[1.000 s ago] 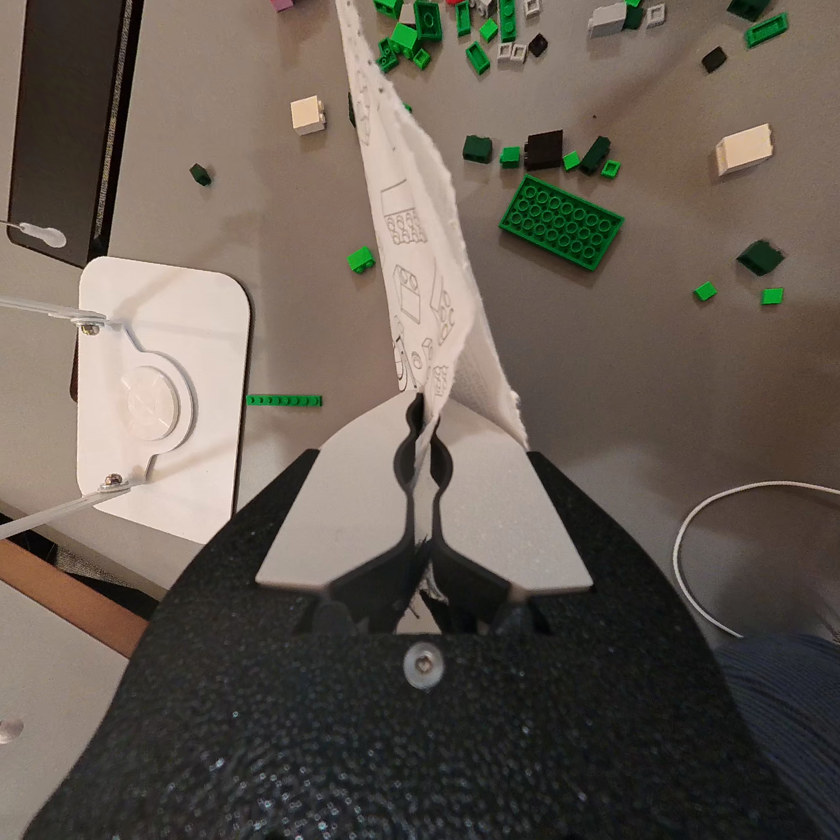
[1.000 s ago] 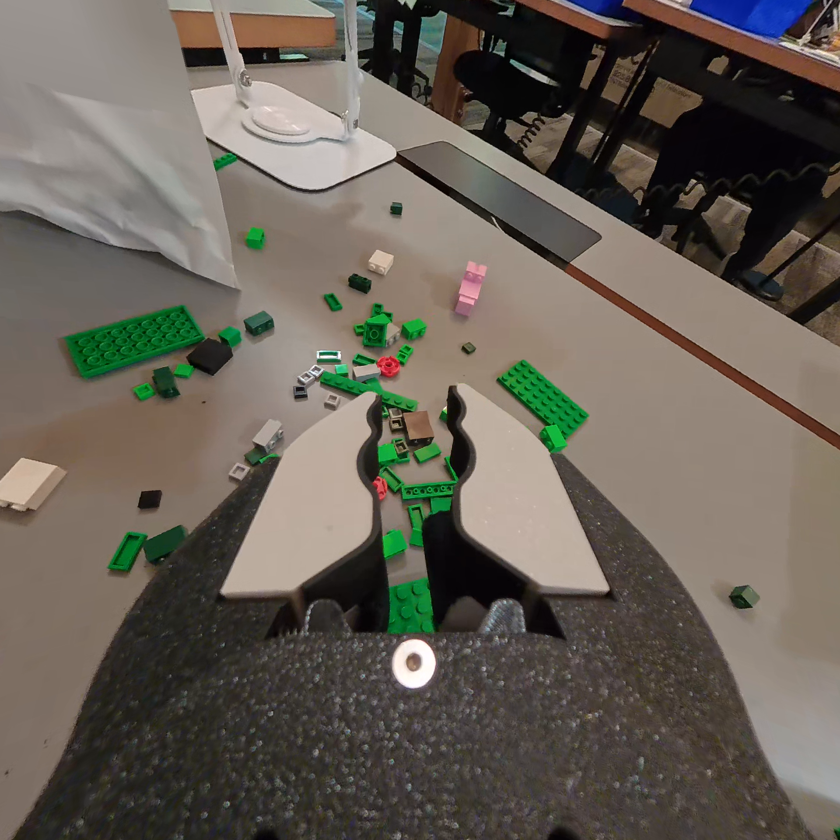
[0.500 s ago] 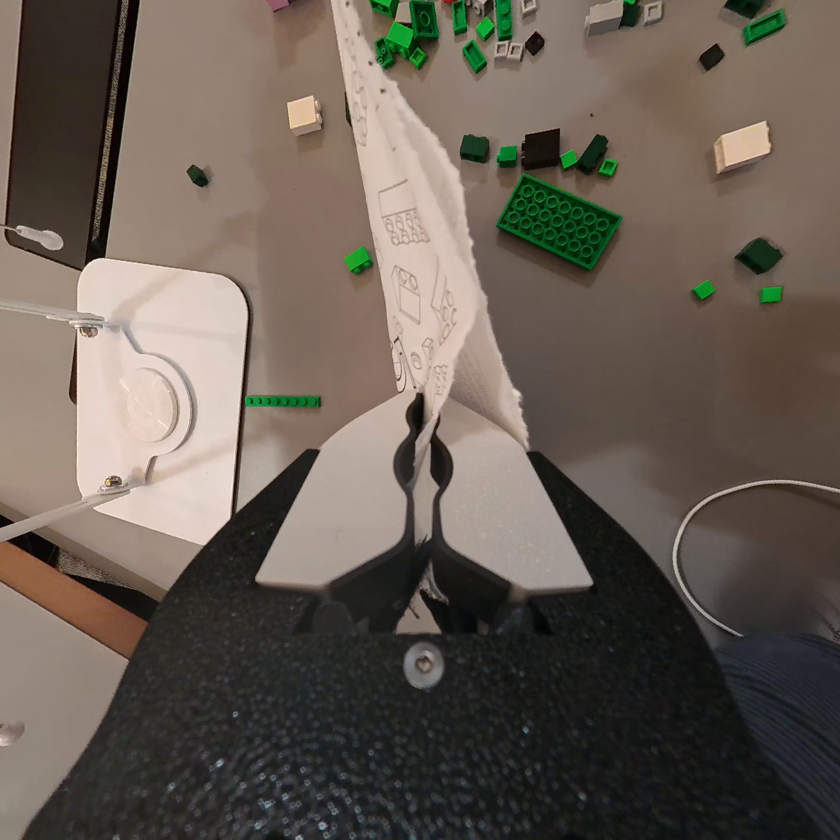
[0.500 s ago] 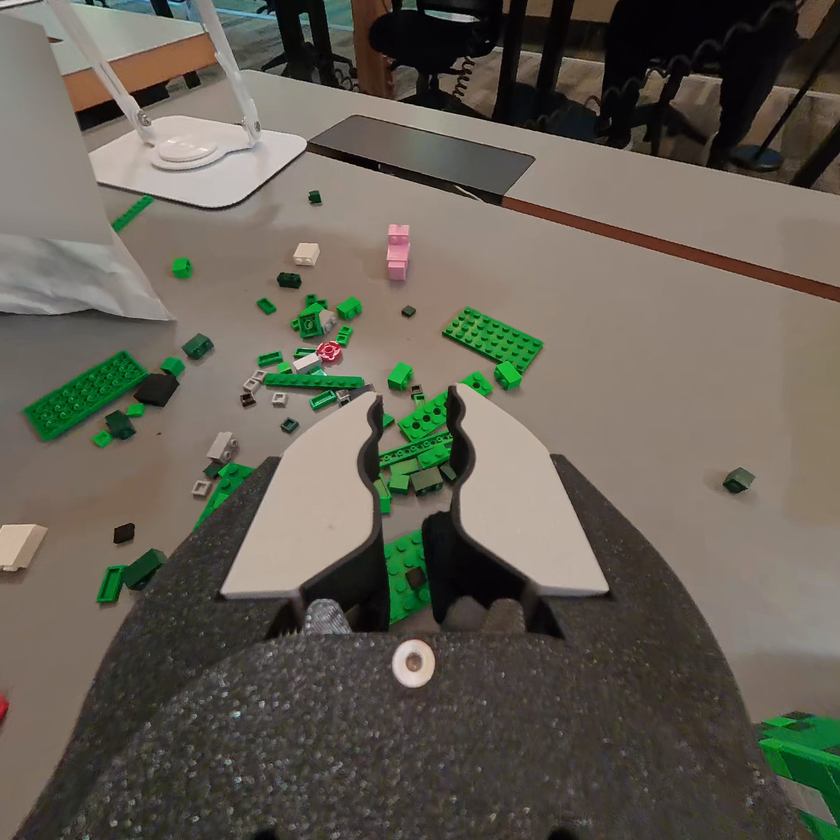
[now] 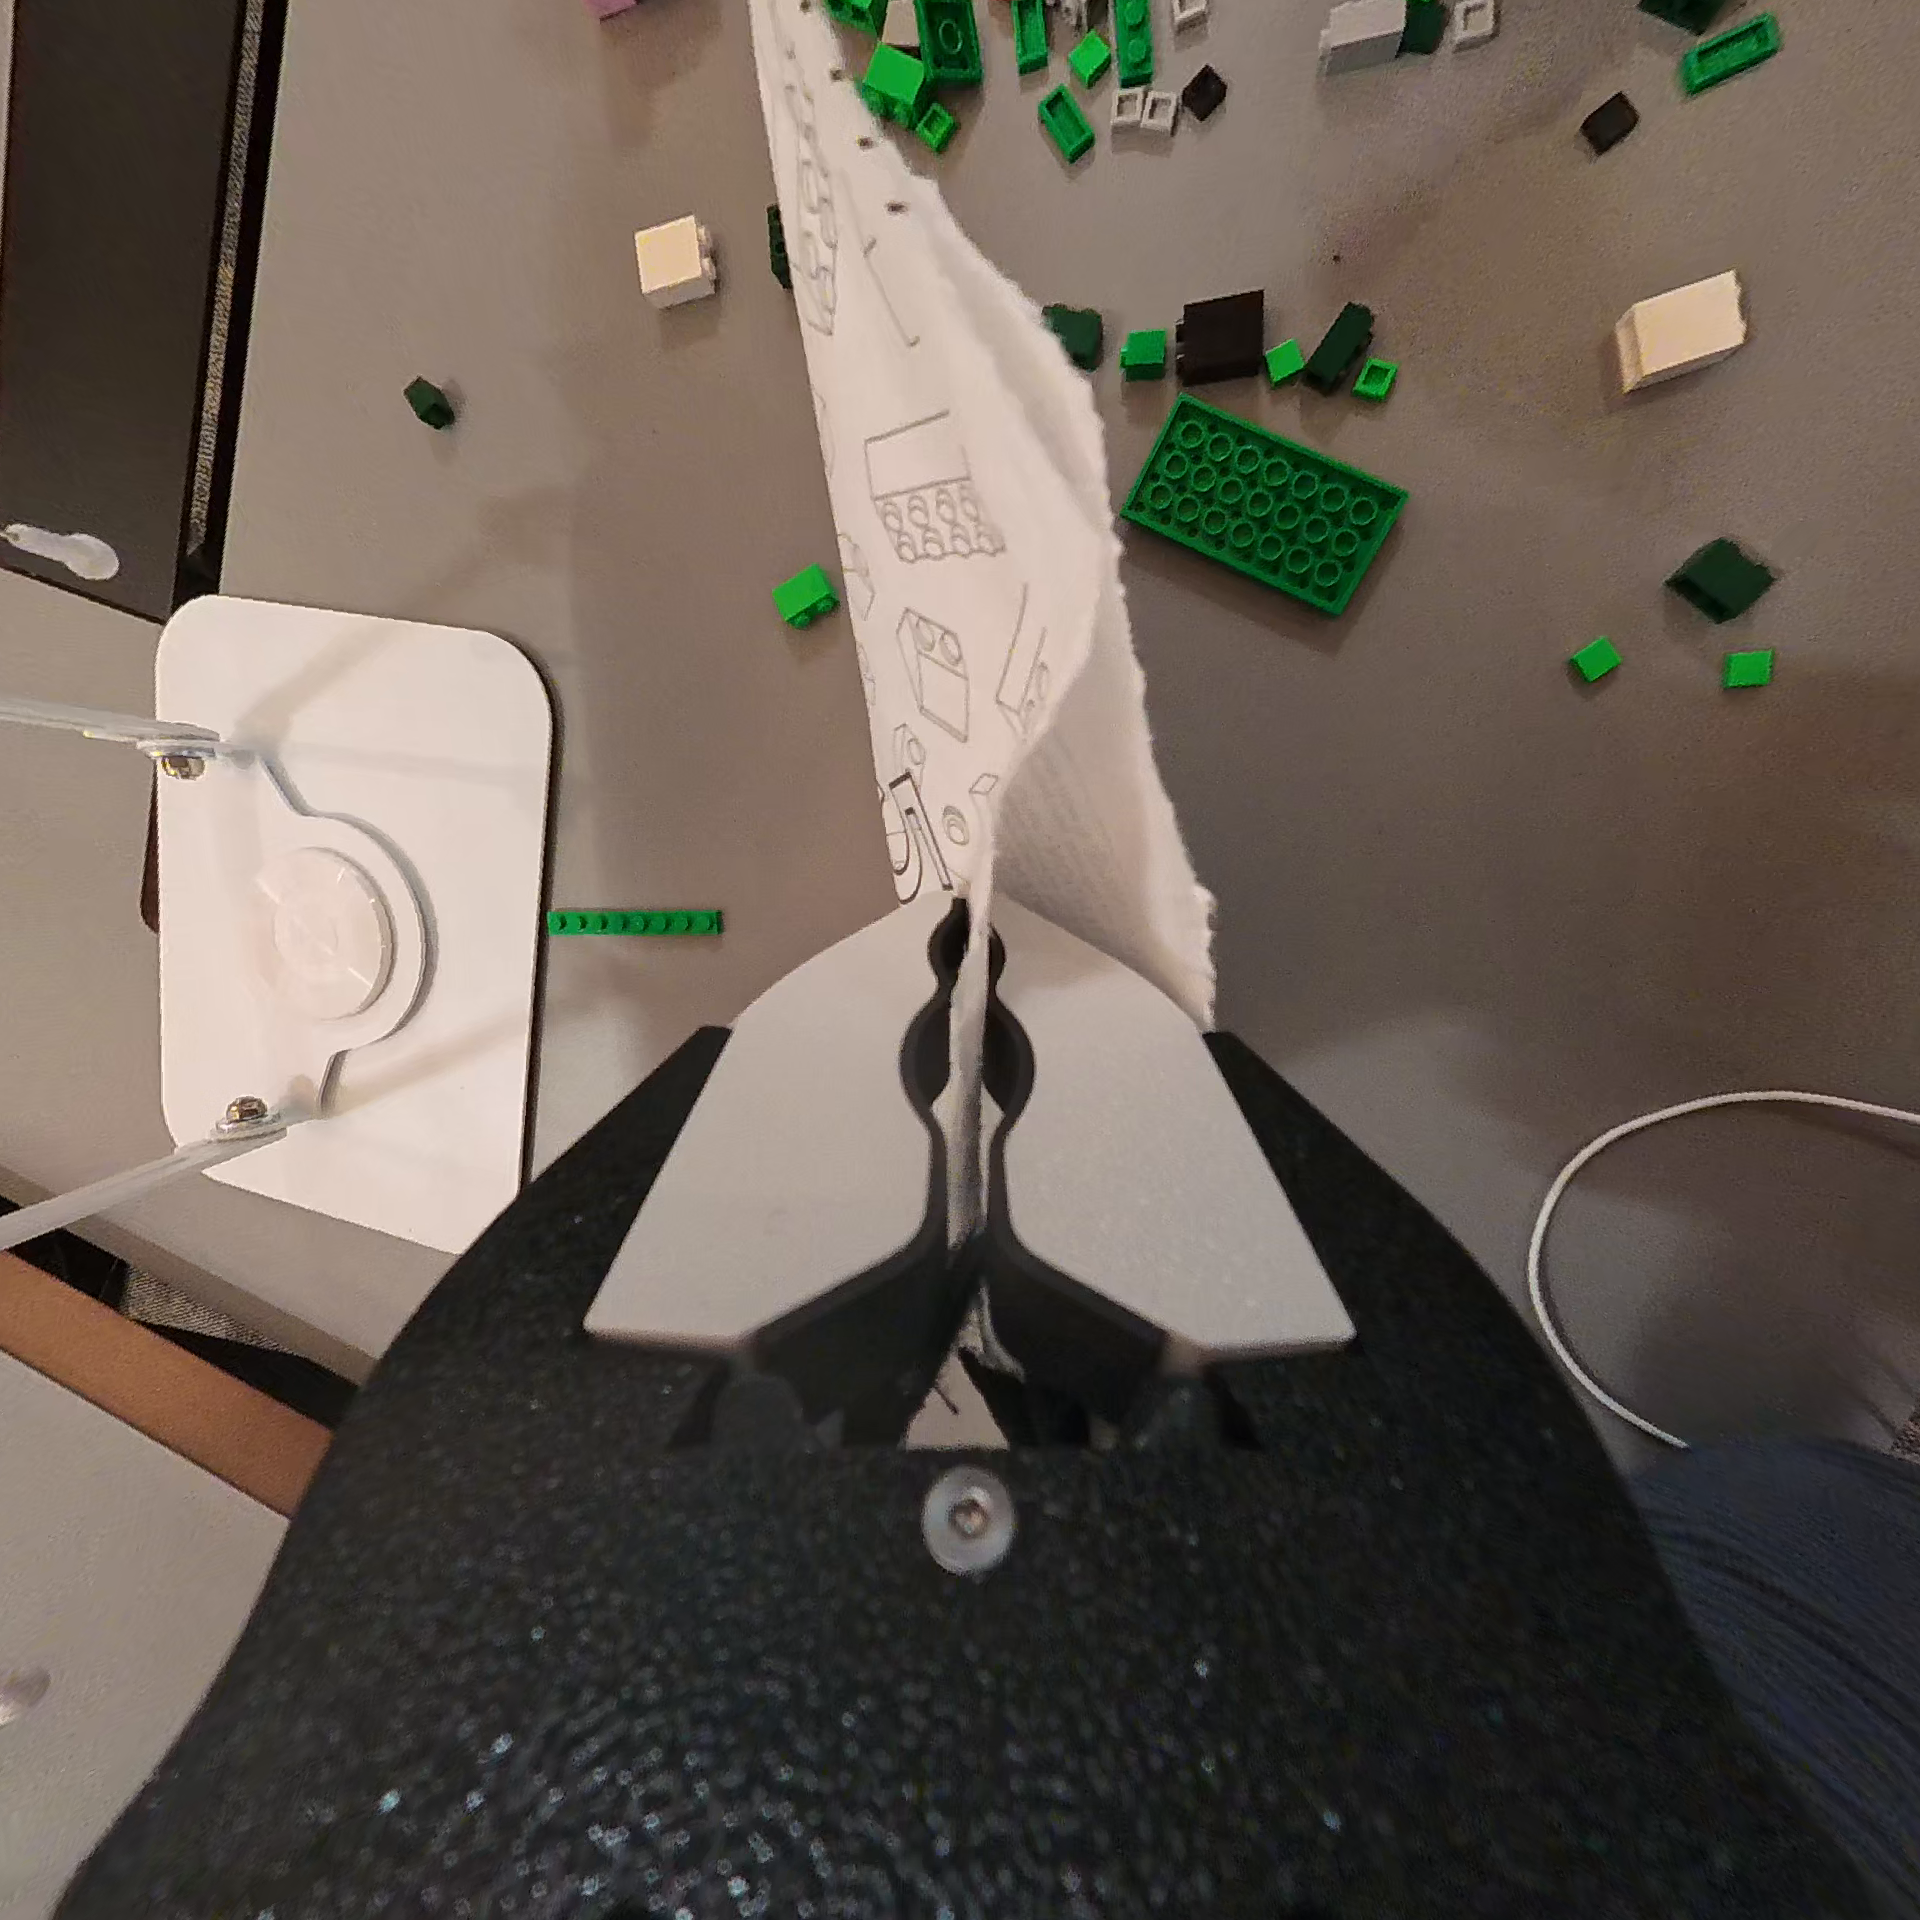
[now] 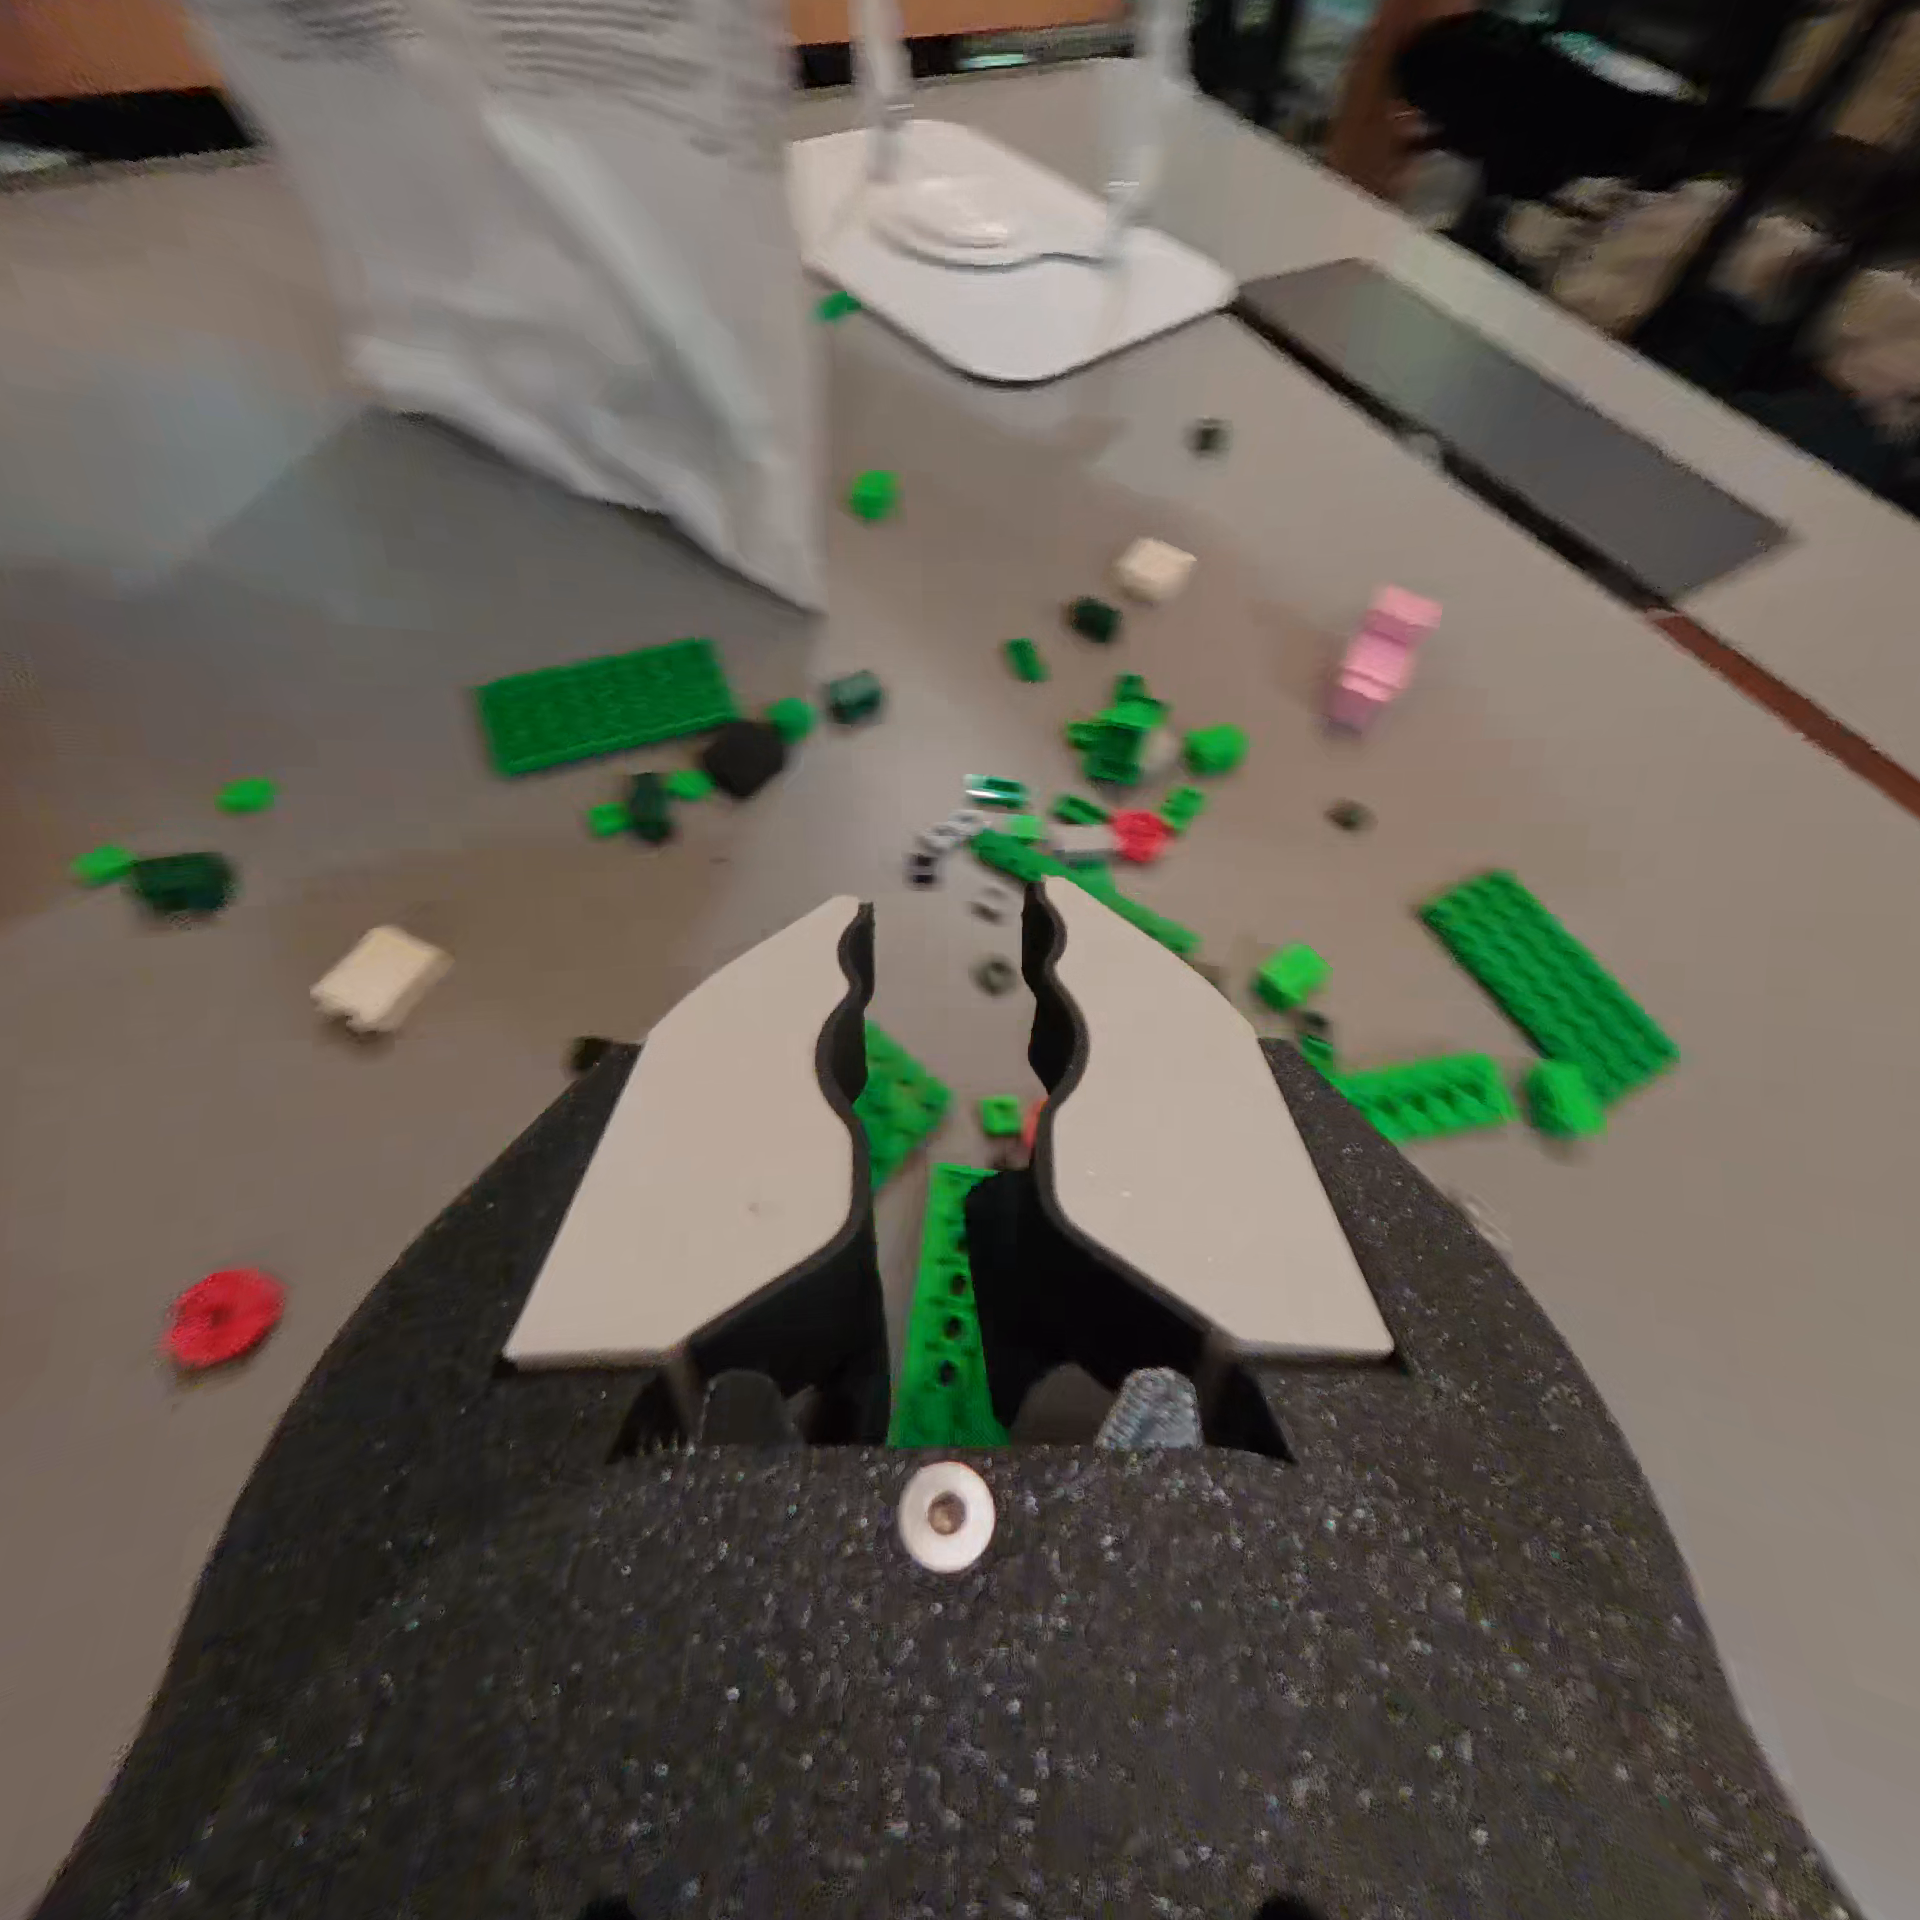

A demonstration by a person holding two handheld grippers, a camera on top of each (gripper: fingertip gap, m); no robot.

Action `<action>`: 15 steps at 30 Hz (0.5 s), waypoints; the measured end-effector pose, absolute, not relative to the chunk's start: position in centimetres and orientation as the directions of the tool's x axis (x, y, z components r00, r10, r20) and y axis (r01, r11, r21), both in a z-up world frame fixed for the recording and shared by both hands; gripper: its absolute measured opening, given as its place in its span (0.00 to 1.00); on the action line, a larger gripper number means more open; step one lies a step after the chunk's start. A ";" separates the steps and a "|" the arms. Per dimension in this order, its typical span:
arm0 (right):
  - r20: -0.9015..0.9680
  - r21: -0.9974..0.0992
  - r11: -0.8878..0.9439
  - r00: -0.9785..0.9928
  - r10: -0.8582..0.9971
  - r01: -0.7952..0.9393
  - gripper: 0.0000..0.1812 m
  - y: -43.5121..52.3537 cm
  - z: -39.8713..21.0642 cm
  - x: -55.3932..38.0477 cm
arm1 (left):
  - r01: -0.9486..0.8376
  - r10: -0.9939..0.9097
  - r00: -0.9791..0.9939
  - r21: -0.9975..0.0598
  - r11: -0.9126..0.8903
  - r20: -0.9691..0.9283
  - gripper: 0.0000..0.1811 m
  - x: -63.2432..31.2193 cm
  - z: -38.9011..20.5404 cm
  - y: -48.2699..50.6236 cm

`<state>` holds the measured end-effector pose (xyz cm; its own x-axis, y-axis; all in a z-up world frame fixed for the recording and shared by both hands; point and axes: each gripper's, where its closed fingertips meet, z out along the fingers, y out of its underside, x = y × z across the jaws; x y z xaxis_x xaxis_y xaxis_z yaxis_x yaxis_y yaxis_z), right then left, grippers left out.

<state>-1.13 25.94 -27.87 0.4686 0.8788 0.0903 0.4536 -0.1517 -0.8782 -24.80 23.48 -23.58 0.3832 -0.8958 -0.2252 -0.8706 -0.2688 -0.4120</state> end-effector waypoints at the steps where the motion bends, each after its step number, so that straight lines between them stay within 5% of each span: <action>1: 0.075 -0.877 -0.134 0.406 0.911 0.462 0.15 25.0 -28.0 -2.2 | -0.871 -0.896 0.382 -0.412 -0.268 -0.226 0.00 -24.8 -23.6 23.5; 15: -0.034 -0.763 0.122 -0.227 0.973 0.635 0.08 12.3 -31.5 -14.0 | -0.872 -0.899 0.375 -0.415 -0.259 -0.226 0.00 -24.6 -23.5 23.3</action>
